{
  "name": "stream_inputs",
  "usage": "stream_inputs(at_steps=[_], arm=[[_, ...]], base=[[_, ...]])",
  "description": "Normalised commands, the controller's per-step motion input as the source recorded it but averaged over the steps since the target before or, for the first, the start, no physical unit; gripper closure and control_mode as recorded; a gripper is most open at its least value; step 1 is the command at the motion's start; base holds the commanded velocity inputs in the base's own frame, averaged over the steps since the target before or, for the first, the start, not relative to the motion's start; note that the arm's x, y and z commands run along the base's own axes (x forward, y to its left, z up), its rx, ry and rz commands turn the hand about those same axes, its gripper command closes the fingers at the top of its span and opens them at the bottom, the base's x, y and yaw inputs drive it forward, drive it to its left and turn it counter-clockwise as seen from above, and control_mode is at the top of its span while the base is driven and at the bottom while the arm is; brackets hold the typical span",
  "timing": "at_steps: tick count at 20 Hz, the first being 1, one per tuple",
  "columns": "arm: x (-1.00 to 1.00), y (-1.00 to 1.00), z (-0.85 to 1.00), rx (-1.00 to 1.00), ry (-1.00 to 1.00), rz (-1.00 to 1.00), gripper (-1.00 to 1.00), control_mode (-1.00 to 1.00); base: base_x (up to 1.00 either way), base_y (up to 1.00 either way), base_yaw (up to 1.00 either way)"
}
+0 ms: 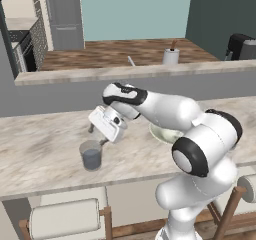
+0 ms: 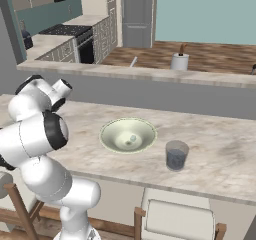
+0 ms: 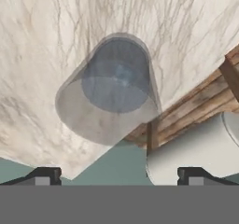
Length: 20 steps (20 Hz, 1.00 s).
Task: There are four ice cubes in the ice bowl. Place two ice cubes in each glass of water.
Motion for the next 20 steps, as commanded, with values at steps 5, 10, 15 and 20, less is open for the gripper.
stream_inputs(at_steps=[5,10,15,20], arm=[[-0.68,-0.72,0.43,0.00,-0.22,0.03,-1.00,-1.00],[-0.78,-0.98,0.42,0.00,-0.18,0.06,-1.00,-1.00],[-0.46,-1.00,0.50,0.03,-0.12,0.03,-1.00,-1.00],[-0.36,-1.00,0.34,0.04,-0.17,0.06,-1.00,-1.00]], base=[[0.00,0.00,0.00],[0.00,0.00,0.00],[0.00,0.00,0.00],[0.00,0.00,0.00]])
